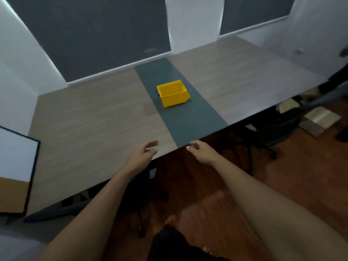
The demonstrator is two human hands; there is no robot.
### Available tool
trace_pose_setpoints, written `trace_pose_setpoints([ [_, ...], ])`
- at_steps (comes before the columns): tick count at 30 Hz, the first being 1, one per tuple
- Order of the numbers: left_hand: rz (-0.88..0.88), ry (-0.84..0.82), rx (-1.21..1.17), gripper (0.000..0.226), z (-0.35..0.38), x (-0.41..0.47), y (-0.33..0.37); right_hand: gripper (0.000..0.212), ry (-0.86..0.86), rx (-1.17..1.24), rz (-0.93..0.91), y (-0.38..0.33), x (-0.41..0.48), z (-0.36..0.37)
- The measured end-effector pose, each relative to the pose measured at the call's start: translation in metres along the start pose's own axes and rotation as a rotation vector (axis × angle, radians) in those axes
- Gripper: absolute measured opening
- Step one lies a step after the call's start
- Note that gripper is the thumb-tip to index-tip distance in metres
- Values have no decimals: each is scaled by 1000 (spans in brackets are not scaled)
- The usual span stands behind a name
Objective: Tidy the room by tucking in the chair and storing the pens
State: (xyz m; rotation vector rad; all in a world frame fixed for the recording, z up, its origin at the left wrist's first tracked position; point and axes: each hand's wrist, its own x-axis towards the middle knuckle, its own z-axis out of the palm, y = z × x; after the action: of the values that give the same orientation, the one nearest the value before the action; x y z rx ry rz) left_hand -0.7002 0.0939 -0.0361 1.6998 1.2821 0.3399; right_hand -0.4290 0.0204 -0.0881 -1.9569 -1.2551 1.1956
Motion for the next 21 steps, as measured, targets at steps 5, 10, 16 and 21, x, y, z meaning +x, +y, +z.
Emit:
trace_pose_setpoints([
  [5, 89, -175, 66, 37, 69, 44, 57, 61, 125, 109, 133, 65, -28, -54],
  [10, 191, -378, 114, 36, 145, 103, 104, 56, 263, 219, 282, 122, -53, -104],
  [16, 279, -644, 166, 34, 247, 160, 157, 51, 467, 306, 442, 182, -94, -151],
  [21, 348, -889, 241, 33, 336, 169, 197, 49, 628, 380, 610, 225, -151, -163],
])
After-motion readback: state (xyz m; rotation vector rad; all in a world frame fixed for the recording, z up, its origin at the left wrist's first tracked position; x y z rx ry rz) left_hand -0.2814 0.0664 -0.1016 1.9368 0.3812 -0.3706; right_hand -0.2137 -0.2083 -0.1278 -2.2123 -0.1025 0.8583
